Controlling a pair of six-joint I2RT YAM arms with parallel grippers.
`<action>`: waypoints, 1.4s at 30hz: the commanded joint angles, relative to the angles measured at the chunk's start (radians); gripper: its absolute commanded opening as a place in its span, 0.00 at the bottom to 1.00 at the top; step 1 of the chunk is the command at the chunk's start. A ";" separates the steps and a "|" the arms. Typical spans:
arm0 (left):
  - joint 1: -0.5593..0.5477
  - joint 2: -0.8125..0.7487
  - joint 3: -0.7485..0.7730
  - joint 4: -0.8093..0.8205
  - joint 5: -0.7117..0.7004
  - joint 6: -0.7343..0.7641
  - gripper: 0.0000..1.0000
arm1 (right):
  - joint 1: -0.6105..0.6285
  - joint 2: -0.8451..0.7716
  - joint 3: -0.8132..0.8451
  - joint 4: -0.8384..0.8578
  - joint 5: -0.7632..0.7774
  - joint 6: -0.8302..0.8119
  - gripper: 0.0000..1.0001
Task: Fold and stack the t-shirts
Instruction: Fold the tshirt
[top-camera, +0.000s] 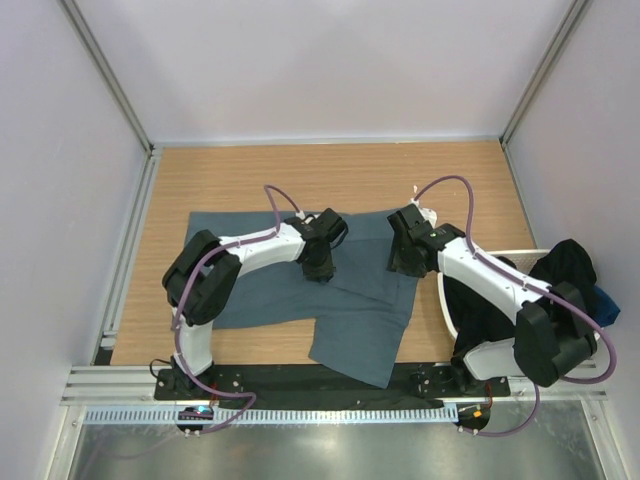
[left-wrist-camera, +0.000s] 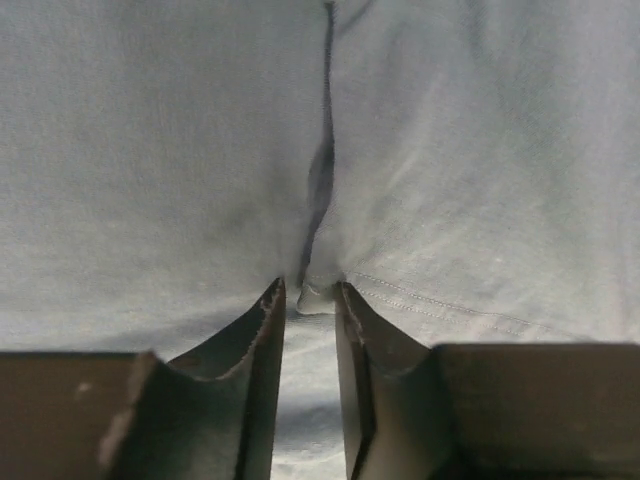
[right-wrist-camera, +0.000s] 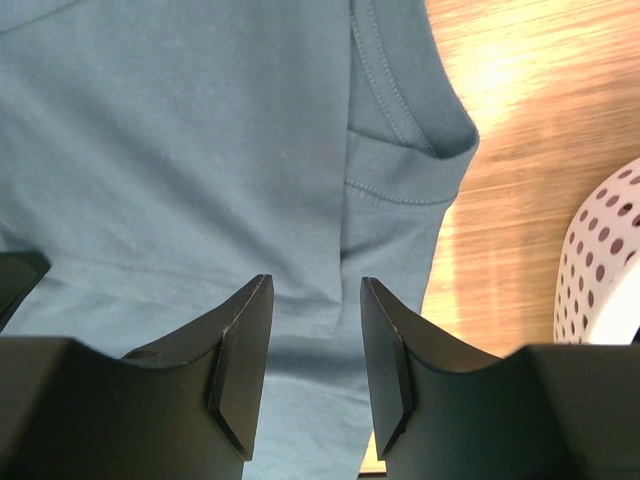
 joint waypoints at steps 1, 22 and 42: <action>0.001 -0.003 0.015 -0.003 -0.043 0.009 0.25 | -0.012 0.017 0.015 0.048 0.016 -0.015 0.46; 0.001 -0.063 0.037 -0.084 -0.023 0.044 0.00 | -0.021 0.103 0.046 0.085 0.011 -0.028 0.45; 0.434 -0.166 0.225 -0.110 0.032 0.245 0.55 | -0.147 0.481 0.420 0.269 0.050 -0.102 0.44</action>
